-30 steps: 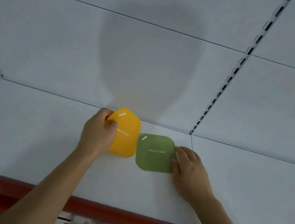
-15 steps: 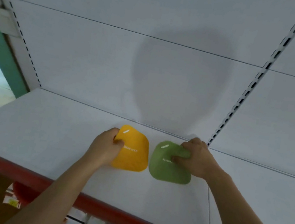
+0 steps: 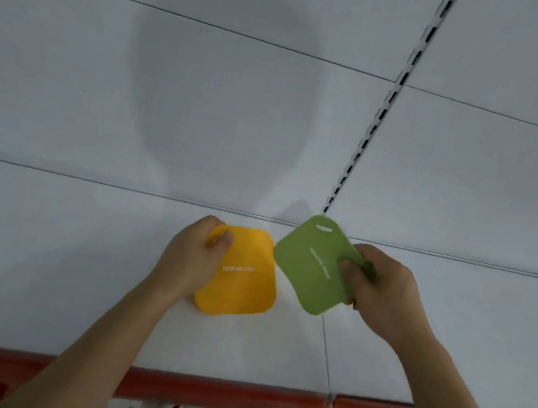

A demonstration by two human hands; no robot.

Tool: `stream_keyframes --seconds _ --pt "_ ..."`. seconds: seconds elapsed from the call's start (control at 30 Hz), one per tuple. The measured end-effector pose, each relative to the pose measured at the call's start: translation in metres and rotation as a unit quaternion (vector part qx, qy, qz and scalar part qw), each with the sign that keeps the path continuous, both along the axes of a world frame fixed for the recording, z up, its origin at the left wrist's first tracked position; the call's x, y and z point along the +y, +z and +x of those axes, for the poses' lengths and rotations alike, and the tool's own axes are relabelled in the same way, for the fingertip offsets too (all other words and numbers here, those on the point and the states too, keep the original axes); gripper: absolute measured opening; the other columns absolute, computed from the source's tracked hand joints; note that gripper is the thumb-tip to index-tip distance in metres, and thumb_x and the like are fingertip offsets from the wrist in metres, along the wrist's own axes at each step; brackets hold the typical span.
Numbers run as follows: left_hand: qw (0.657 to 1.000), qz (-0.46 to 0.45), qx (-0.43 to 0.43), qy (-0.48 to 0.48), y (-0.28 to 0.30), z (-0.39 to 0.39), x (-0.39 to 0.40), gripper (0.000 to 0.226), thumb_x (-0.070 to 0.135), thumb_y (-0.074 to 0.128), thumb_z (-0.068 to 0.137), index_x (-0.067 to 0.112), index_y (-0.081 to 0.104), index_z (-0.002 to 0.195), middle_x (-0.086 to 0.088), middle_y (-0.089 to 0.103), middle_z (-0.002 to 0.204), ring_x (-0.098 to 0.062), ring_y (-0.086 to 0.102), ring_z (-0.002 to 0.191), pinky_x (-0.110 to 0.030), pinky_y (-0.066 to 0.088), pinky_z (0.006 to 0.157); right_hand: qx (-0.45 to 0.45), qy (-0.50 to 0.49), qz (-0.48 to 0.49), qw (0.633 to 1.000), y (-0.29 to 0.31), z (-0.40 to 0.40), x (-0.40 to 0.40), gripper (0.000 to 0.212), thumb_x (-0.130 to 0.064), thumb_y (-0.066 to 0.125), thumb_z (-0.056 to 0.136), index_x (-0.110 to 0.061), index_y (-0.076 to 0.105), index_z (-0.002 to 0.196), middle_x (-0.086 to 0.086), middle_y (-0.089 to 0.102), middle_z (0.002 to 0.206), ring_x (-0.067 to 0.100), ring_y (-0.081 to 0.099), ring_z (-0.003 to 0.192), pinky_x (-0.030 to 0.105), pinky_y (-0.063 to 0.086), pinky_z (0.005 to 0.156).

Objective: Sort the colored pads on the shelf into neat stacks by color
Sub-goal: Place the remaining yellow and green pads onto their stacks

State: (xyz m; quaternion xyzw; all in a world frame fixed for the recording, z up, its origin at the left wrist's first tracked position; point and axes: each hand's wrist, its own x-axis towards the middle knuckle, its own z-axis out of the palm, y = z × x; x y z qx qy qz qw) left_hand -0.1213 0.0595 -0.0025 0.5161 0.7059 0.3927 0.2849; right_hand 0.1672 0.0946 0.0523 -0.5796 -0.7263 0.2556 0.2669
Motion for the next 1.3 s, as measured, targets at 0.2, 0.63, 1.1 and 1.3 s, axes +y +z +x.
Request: stream_keyframes --seconds 0.2,0.63,1.1,1.3 --pt "0.973 -0.027 -0.218 -0.073 0.027 0.08 0.011 0.013 0.033 0.061 0.093 0.022 0.067 0.092 -0.018 0.069 0.099 -0.032 0.069 0.087 -0.057 0.062 0.082 0.045 -0.133 -0.045 0.989 0.005 0.076 -0.048 0.013 -0.012 0.052 0.1 -0.019 0.061 0.094 0.002 0.074 0.068 0.021 0.07 0.052 0.037 0.054 0.057" --pt "0.94 -0.042 -0.227 -0.252 0.055 0.346 0.018 0.026 0.017 0.052 0.109 0.028 0.071 0.122 -0.003 0.079 0.11 -0.026 0.076 0.102 -0.051 0.063 0.092 0.145 -0.25 0.012 0.957 -0.004 0.315 -0.111 0.04 -0.004 0.05 0.1 -0.04 0.062 0.111 -0.001 0.072 0.075 0.025 0.069 0.054 0.046 0.06 0.056" --pt "0.933 0.003 -0.088 -0.35 0.04 0.622 0.065 0.015 0.03 0.058 0.103 0.038 0.067 0.111 0.008 0.073 0.106 -0.022 0.069 0.1 -0.047 0.058 0.082 0.236 -0.391 0.006 0.89 -0.022 0.559 -0.139 0.038 -0.005 0.048 0.102 -0.037 0.063 0.114 0.004 0.074 0.076 0.029 0.069 0.055 0.044 0.058 0.056" --pt "0.923 0.01 -0.1 -0.37 0.033 0.704 0.121 0.016 0.027 0.058 0.106 0.036 0.066 0.117 0.007 0.074 0.109 -0.022 0.071 0.102 -0.052 0.061 0.088 0.239 -0.403 0.008 0.883 -0.027 0.625 -0.1 0.038 -0.002 0.046 0.103 -0.032 0.064 0.117 0.007 0.074 0.079 0.033 0.071 0.059 0.045 0.059 0.053"
